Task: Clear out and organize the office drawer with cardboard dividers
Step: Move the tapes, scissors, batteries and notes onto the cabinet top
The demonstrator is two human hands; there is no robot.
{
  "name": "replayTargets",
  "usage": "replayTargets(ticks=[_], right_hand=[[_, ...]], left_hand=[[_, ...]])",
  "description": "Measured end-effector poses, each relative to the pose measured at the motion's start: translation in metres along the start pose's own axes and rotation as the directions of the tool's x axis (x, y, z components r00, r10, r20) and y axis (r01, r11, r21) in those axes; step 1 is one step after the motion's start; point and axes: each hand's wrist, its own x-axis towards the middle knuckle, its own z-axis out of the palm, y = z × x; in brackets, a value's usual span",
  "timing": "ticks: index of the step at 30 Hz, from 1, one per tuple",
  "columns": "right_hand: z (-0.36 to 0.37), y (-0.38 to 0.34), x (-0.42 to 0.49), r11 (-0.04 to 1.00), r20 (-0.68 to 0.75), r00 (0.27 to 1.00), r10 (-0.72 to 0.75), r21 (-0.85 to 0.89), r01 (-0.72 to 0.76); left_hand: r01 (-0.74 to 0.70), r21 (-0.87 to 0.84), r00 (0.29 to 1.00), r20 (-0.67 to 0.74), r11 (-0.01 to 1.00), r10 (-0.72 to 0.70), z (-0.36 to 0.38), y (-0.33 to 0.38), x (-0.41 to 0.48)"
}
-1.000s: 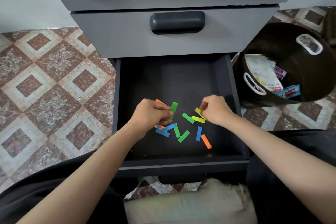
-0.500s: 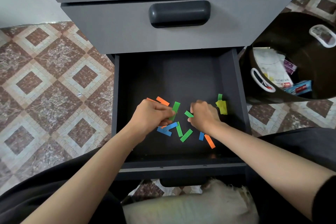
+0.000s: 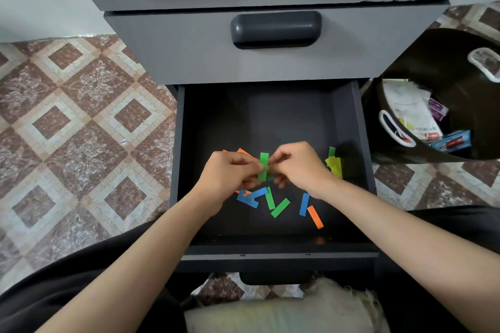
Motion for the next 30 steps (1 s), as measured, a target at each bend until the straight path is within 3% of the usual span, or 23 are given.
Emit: replayTargets(ticks=[2, 5, 19, 20, 21, 22, 24, 25, 27, 30], right_hand=[[-0.003, -0.009, -0.007, 0.977, 0.078, 0.995, 0.061, 0.200, -0.076], [-0.005, -0.014, -0.011, 0.940, 0.158, 0.983, 0.094, 0.312, -0.140], [-0.007, -0.010, -0.005, 0.893, 0.147, 0.988, 0.056, 0.435, -0.116], [-0.006, -0.007, -0.004, 0.920, 0.117, 0.992, 0.041, 0.382, -0.083], [-0.004, -0.003, -0.003, 0.975, 0.076, 0.997, 0.000, 0.221, -0.017], [-0.002, 0.003, -0.001, 0.996, 0.063, 0.996, -0.065, -0.060, 0.069], [0.007, 0.016, -0.002, 0.795, 0.172, 0.980, -0.102, -0.578, 0.184], [0.013, 0.022, -0.004, 0.673, 0.228, 0.972, -0.065, -0.709, 0.211], [0.020, 0.034, -0.008, 0.537, 0.299, 0.954, -0.008, -0.803, 0.257], [0.022, 0.041, -0.011, 0.506, 0.318, 0.948, -0.024, -0.814, 0.286]], left_hand=[[-0.020, 0.011, 0.998, -0.054, 1.000, 0.020, 0.000, -0.002, 0.001], [-0.016, 0.010, 0.993, -0.116, 1.000, 0.017, 0.000, -0.004, 0.002], [-0.022, 0.045, 0.992, -0.122, 0.999, 0.027, 0.000, -0.005, 0.005], [-0.014, 0.033, 0.992, -0.126, 0.999, 0.018, 0.000, -0.005, 0.006], [-0.007, 0.019, 0.991, -0.132, 1.000, 0.010, -0.001, -0.005, 0.007], [-0.004, 0.003, 0.991, -0.137, 1.000, 0.004, -0.001, -0.005, 0.008], [-0.002, -0.023, 0.991, -0.136, 1.000, -0.002, -0.003, -0.005, 0.009], [-0.002, -0.025, 0.991, -0.134, 1.000, -0.001, -0.003, -0.005, 0.009], [-0.004, -0.014, 0.992, -0.125, 1.000, 0.002, -0.003, -0.006, 0.009], [-0.010, 0.002, 0.994, -0.112, 1.000, 0.010, -0.002, -0.005, 0.008]])
